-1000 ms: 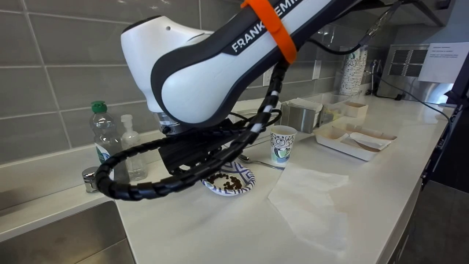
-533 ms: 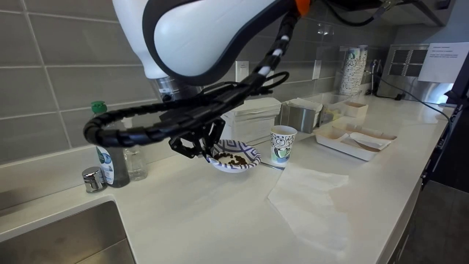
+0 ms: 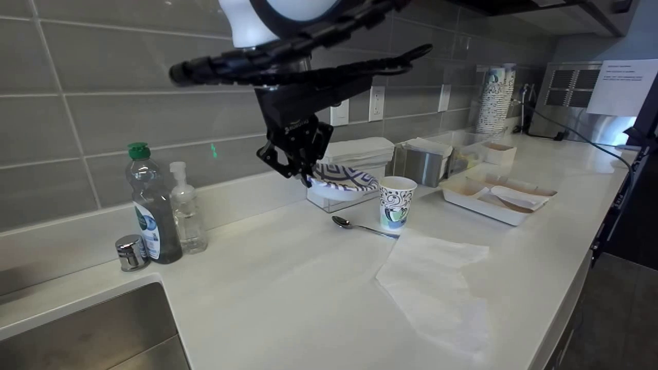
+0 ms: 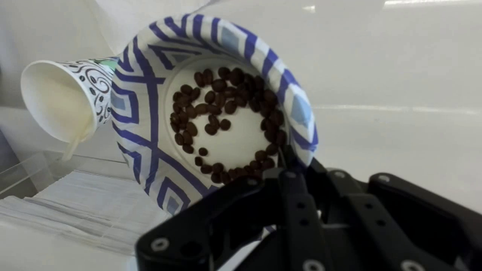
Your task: Pick up the plate and pour it's contents in the cup
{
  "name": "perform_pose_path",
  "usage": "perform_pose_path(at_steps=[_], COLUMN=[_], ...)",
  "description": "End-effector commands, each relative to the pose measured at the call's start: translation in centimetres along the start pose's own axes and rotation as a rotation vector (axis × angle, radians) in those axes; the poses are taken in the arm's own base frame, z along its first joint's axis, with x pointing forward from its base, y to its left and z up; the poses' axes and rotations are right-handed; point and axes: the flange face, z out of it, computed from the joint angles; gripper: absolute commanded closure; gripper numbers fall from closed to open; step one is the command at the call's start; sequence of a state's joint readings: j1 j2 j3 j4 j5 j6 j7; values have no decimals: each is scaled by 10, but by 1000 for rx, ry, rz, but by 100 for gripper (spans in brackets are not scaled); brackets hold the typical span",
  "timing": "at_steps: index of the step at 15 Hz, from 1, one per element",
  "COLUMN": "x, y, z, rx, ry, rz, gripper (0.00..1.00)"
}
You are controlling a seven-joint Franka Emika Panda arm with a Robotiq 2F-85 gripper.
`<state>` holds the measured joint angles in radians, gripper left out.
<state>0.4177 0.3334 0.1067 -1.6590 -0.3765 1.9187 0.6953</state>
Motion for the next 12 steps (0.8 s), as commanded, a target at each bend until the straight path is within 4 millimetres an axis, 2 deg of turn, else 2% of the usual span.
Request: perform_pose_path(at_steps=[1,8,12], x=[-14,-36,-53], y=[32,83,103], z=[-13,-36,-34], rx=[77,239,339], ry=[-35,-79,-62], rz=[-23,58,129], gripper=[99,99,99])
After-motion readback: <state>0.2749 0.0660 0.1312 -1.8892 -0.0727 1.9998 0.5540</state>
